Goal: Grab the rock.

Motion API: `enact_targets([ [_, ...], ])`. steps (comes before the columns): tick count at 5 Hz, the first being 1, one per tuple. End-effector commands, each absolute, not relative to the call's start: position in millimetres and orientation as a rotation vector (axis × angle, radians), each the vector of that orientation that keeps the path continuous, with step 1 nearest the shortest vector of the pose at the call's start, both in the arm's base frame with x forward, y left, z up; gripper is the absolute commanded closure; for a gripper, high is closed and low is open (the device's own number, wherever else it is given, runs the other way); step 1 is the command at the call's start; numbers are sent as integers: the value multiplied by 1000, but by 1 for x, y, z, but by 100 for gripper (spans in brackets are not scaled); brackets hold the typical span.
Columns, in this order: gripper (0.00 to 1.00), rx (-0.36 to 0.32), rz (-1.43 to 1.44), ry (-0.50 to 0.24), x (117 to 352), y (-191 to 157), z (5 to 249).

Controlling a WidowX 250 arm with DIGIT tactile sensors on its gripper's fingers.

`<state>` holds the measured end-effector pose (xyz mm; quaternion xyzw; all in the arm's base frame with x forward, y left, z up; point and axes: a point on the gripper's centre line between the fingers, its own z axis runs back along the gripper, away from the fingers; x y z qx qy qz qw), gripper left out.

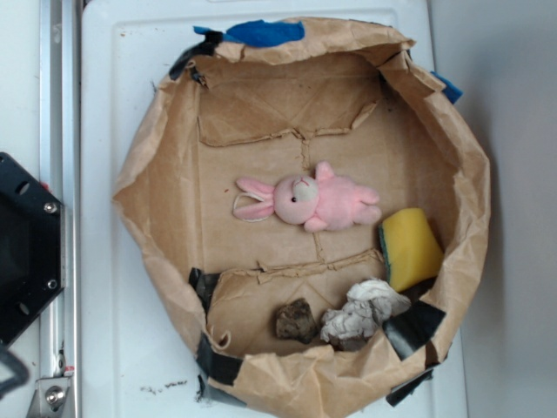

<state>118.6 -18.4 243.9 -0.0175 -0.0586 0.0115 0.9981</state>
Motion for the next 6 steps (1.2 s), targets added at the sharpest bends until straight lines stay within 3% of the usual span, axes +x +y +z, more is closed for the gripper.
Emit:
enact_targets([
  [1,0,-35,23,-117,119,-18,244],
  [2,0,-70,66,-116,165,-10,252],
  [4,0,-67,77,-124,220,-2,234],
  [5,0,-94,39,-124,237,-7,194],
  [6,0,-73,44,-111,251,-2,161],
])
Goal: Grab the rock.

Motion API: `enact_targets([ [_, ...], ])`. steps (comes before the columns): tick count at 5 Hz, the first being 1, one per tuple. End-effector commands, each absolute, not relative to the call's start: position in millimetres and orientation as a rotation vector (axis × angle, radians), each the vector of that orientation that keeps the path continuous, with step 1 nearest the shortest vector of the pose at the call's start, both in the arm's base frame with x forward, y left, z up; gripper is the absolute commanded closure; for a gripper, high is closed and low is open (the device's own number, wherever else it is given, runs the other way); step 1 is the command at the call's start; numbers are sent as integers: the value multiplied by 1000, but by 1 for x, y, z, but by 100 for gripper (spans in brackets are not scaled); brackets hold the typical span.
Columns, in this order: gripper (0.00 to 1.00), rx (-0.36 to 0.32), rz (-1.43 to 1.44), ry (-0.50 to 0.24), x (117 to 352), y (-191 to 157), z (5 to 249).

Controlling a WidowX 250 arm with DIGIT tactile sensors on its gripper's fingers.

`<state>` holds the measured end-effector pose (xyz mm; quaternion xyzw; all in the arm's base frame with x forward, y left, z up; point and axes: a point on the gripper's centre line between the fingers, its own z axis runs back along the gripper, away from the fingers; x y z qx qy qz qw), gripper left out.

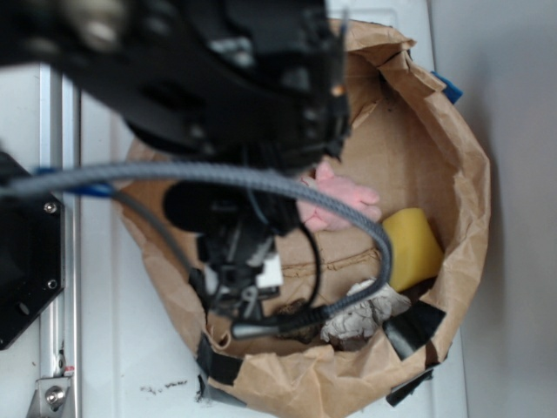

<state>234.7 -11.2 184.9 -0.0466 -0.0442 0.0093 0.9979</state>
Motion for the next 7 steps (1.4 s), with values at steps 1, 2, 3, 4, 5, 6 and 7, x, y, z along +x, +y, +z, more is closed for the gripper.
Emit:
enact_targets([
  [1,0,-73,44,-111,251,-2,161],
  [2,0,-73,44,-111,251,-2,161],
  [3,0,-73,44,-111,251,-2,161],
  [4,0,-40,20,-59,241,5,122],
  [5,0,40,3,-48,241,6,92],
  [6,0,65,-40,-47,238,-1,80],
  [7,0,44,-33,-70,245,-9,77],
])
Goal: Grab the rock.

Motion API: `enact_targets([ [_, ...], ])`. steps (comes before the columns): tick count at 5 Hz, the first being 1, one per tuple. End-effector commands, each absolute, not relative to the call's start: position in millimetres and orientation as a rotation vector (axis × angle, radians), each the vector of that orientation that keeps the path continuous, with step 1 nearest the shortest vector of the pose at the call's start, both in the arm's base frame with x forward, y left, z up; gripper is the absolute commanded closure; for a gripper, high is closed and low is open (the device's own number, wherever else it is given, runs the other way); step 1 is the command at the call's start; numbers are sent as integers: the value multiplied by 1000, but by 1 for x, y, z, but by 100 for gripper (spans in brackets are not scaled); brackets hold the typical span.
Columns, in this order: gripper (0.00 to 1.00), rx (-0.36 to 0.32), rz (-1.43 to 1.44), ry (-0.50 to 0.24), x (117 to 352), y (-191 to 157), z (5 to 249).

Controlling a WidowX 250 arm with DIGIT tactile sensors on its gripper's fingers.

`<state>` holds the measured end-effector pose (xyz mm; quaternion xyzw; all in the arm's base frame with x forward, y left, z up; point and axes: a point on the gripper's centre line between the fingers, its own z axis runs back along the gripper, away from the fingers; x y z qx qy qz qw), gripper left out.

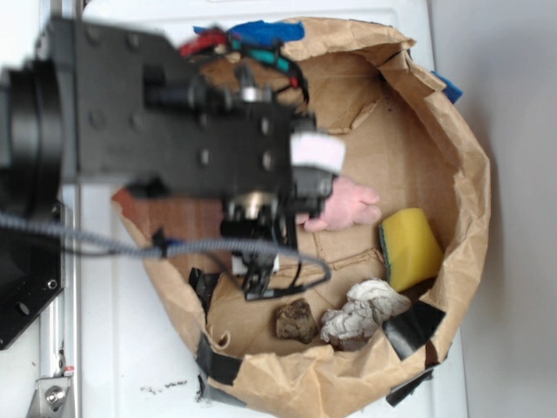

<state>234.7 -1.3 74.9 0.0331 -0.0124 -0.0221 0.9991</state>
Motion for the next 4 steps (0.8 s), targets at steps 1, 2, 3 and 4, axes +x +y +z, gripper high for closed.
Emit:
enact_targets([
  [1,0,-2,-41,-90,255,-20,87],
  [2,0,-23,-34,-98,260,-28,92],
  [3,0,-52,-8,-135,260,-31,94],
  [4,0,-80,-8,-180,260,-39,91],
])
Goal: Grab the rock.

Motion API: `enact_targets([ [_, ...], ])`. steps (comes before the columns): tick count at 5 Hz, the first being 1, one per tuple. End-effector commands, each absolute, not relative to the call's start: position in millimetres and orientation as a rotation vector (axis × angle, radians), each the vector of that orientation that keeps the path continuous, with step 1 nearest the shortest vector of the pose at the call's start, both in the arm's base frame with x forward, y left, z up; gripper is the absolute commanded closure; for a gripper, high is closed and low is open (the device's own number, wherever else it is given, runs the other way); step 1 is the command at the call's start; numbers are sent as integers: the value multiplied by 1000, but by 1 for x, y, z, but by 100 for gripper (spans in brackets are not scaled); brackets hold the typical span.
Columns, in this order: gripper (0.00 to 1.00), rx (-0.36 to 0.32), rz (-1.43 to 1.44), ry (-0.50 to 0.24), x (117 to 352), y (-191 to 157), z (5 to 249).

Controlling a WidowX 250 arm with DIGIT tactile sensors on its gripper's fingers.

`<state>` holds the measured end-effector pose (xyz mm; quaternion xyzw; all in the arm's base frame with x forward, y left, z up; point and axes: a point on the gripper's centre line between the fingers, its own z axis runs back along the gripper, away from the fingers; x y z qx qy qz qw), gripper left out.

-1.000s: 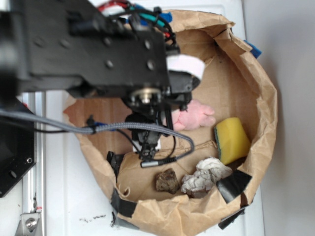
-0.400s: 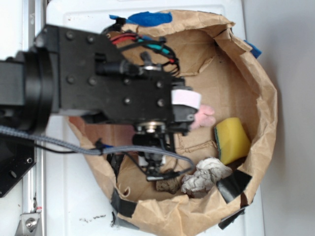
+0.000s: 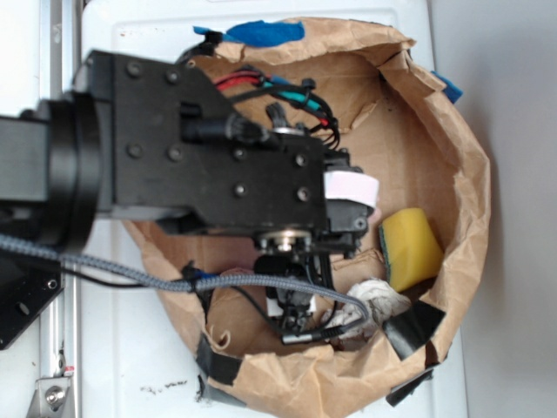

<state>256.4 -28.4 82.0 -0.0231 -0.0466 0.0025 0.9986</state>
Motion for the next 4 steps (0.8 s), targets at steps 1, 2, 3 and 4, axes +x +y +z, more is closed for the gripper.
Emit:
enact_targets([
  [1,0,-81,-6,-179,261,-46,85],
  [2,0,-123,-34,-168,262,-56,90],
  [3,0,-139,-42,-151,262,-65,91],
  [4,0,-134,-67,-134,261,-79,84],
])
